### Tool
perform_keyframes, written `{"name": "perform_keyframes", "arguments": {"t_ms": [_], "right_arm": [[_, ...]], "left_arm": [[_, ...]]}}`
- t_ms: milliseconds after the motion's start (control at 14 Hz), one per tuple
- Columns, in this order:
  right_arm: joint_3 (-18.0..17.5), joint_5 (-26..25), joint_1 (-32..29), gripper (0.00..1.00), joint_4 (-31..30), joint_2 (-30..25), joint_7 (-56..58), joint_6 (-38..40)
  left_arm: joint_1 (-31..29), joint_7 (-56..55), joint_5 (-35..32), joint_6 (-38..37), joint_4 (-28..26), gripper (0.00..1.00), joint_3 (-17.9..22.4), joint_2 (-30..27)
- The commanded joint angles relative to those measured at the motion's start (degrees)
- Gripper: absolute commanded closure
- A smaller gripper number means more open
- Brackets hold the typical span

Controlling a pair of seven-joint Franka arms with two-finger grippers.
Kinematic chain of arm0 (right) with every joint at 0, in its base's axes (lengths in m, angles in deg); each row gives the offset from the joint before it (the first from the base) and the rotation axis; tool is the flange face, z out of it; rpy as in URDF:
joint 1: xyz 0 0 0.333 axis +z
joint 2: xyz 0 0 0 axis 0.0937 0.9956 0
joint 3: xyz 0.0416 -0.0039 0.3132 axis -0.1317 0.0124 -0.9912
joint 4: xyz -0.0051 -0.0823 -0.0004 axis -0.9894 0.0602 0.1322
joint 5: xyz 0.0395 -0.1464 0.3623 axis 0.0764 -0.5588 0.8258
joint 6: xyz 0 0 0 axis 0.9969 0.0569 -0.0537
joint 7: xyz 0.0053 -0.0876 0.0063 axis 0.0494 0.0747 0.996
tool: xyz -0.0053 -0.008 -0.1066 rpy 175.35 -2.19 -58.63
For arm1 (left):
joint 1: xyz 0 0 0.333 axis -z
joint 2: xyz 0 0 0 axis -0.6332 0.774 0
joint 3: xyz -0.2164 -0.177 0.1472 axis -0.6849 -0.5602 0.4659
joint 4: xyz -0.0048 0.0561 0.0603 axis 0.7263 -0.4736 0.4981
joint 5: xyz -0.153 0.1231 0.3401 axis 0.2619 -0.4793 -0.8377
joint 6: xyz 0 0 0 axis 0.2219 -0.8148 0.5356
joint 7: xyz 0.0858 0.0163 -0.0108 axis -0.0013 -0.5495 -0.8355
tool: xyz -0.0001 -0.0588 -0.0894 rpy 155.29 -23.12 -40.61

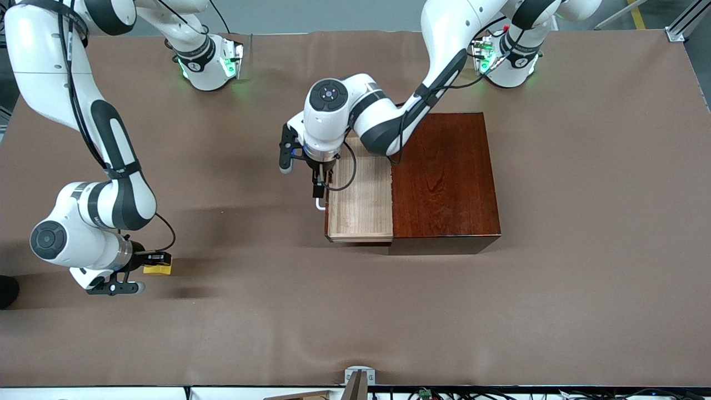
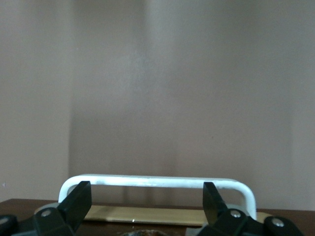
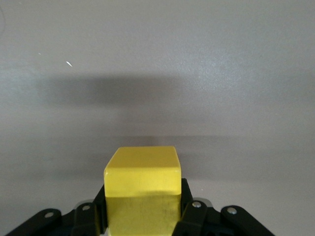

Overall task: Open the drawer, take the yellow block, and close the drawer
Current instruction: 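Push the drawer shut with the left gripper while the right gripper drops the block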

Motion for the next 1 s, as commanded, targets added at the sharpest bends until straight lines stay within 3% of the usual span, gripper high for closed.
{"name": "perform_keyframes", "arguments": {"t_ms": [0,499,570,641,783,855,926], "right_arm": [[-1.0,-0.8,-1.4,1.0,0.3,1.3,0.5,-2.4],[-1.0,-0.7,-1.9,0.9,-0.3,4.3,-0.3,-7.4],[-1.0,-0.7,-1.9,0.83,-0.3,4.5,-0.3,-7.4],[-1.0,-0.7,-1.9,0.7,-0.3,4.6,-0.3,-7.4],[-1.0,-0.7,-1.8,0.08,-0.4,4.5,-0.3,-7.0],[-1.0,-0.7,-1.8,0.0,-0.3,4.2,-0.3,-6.6],[-1.0,-0.7,-1.8,0.0,-0.4,4.0,-0.2,-6.5]], "left_arm": [[0.1,-0.1,-1.6,-1.4,1.5,0.0,0.0,0.3],[0.2,-0.1,-4.2,-12.3,1.6,0.0,1.3,-1.0],[0.0,-0.2,-4.3,-13.8,1.6,0.0,1.4,-1.6],[0.1,-0.1,-4.7,-15.2,1.6,0.0,2.0,-2.2],[0.2,-0.1,-8.2,-18.8,1.6,0.0,2.4,-2.7],[0.3,-0.1,-9.6,-20.8,1.6,0.0,2.4,-2.8],[0.4,-0.3,-10.5,-22.8,1.6,0.0,2.4,-3.0]]}}
